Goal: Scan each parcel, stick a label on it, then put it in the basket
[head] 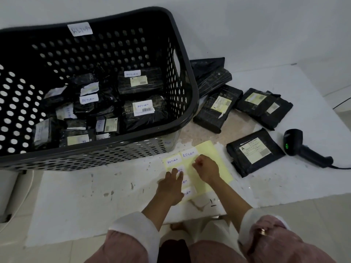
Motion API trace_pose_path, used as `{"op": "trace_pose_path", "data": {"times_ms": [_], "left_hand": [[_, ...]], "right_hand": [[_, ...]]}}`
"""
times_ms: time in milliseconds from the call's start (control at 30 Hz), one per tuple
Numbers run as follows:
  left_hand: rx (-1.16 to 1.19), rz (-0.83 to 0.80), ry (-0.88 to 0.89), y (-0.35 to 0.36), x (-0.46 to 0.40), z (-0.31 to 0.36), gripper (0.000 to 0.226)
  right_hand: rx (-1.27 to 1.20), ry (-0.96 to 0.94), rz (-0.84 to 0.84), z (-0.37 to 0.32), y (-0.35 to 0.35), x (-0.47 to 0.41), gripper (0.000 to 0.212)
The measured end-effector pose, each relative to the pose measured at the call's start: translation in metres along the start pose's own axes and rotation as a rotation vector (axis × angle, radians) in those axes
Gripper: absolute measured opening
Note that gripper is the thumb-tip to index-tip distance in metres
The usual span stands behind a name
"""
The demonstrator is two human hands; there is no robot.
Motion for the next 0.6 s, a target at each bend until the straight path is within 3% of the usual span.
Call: {"op": "trace_pose_path", "data": {"times_ms": [200,500,600], "left_hand": [[-0.013,-0.042,-0.011,0.0,0.001,0.001,0.078],[-0.024,-0.049,-0.021,0.0,0.003,0.004,0.079],[-0.035,-0.031,-0.022,0.0,0.002,0.006,0.078]], "right_hand": [[-0.79,0.054,-0.231,0.033,-0.014,0.008,0.027],[-0.876,0.039,-0.24,0.051,-0.044,0.031,0.028],[-1.031,0.079,-0.132,0.064,-0.059,0.036,0.026]]}}
Point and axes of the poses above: each hand's wrist, its own x-axis away from the middle knuckle, its own y-axis out of the palm, z = x × y, the point moved 10 cm from there along -x, towards the middle knuckle, and after that the axes turned 10 degrees about -z, right-handed, at the moved point
